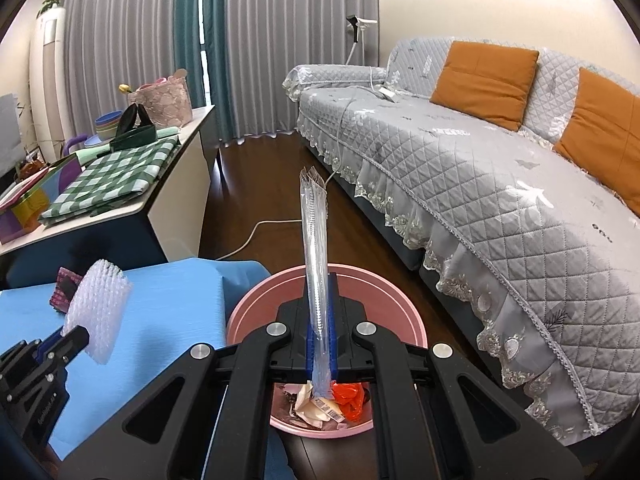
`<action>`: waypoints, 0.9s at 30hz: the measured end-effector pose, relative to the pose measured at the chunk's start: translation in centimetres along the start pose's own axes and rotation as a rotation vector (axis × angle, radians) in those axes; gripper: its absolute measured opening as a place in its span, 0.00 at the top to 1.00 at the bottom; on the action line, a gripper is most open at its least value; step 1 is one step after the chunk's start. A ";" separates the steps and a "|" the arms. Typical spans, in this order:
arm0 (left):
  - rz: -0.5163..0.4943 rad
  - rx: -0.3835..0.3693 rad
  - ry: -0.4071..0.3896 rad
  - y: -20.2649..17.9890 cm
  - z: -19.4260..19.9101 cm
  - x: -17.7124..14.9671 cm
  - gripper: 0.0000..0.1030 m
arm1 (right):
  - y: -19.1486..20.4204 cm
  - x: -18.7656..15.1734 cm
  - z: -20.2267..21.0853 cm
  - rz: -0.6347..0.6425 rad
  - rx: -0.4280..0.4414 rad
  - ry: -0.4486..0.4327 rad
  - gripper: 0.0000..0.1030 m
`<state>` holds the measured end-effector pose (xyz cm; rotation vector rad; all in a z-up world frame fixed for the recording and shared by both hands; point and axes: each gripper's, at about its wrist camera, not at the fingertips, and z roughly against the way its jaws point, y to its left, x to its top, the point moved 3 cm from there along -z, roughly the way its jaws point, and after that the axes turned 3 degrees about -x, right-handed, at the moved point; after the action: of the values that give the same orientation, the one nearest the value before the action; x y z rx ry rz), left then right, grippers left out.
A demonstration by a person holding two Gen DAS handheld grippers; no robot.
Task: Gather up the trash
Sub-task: 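Carry the white brush with the left tool while the right tool carries the straw pack over the bucket, then open the left tool over the bucket while the right tool opens, dropping the straw pack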
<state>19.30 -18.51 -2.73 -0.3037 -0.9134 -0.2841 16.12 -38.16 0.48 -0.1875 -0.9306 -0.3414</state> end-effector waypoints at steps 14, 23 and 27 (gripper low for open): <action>-0.001 -0.021 0.009 -1.2 -2.5 -0.8 0.88 | -1.4 -0.6 -3.3 -0.037 -0.021 0.033 0.95; -0.026 -0.031 0.026 -2.6 -3.8 -1.2 0.88 | -1.9 -0.9 -4.6 -0.058 -0.013 0.049 0.95; -0.043 -0.044 0.025 -3.4 -4.2 -0.8 0.88 | -2.7 -0.9 -4.8 -0.083 -0.008 0.045 0.95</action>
<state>20.62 -23.15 -5.26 -0.3203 -0.8903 -0.3470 18.27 -41.99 -3.06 -0.1480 -0.8942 -0.4248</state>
